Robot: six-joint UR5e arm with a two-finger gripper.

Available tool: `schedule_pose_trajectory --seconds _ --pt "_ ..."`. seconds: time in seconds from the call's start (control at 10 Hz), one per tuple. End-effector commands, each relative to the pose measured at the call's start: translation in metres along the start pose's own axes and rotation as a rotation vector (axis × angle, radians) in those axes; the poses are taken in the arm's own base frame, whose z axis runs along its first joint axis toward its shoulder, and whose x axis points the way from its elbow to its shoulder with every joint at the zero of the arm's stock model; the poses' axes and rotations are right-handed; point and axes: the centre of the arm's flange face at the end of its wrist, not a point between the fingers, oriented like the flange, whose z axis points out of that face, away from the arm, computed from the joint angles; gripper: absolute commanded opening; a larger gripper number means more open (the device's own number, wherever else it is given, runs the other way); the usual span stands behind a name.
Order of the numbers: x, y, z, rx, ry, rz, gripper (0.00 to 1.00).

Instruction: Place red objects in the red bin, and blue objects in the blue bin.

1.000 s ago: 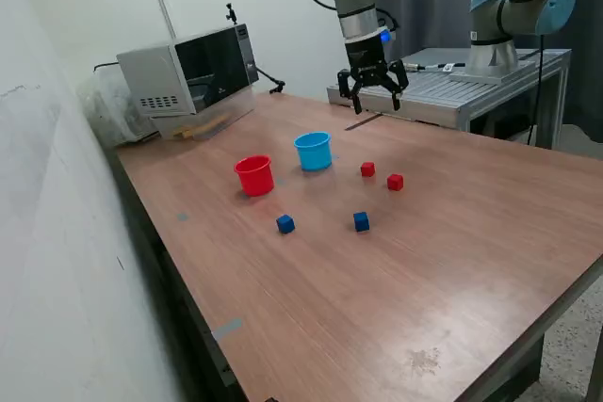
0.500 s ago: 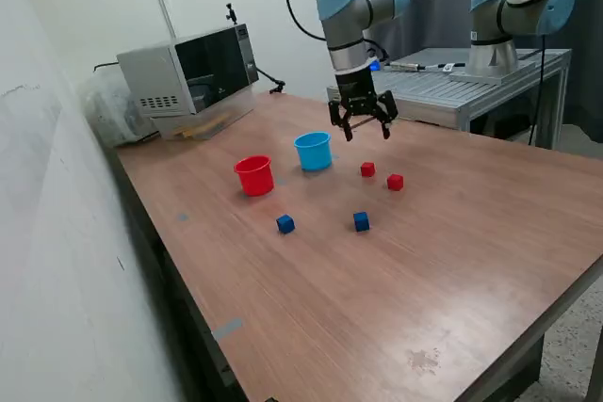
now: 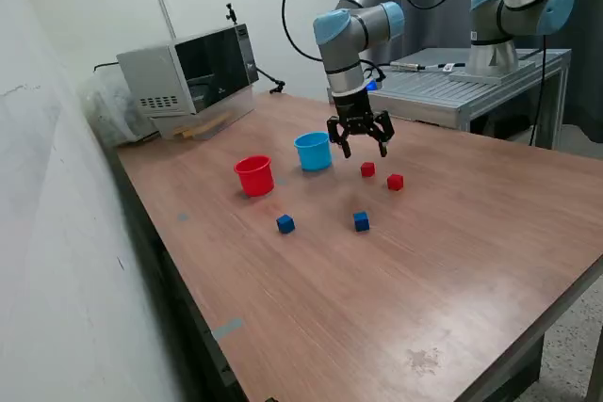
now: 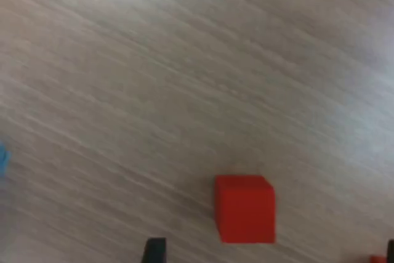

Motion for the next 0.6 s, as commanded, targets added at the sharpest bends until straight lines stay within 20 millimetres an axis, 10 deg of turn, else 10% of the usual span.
schedule_pose_trajectory --seconds 0.0,0.5 --pt "-0.009 0.003 0.012 0.009 0.003 0.009 1.0" --pt "-0.022 -0.004 0.018 0.008 0.006 0.032 1.0"
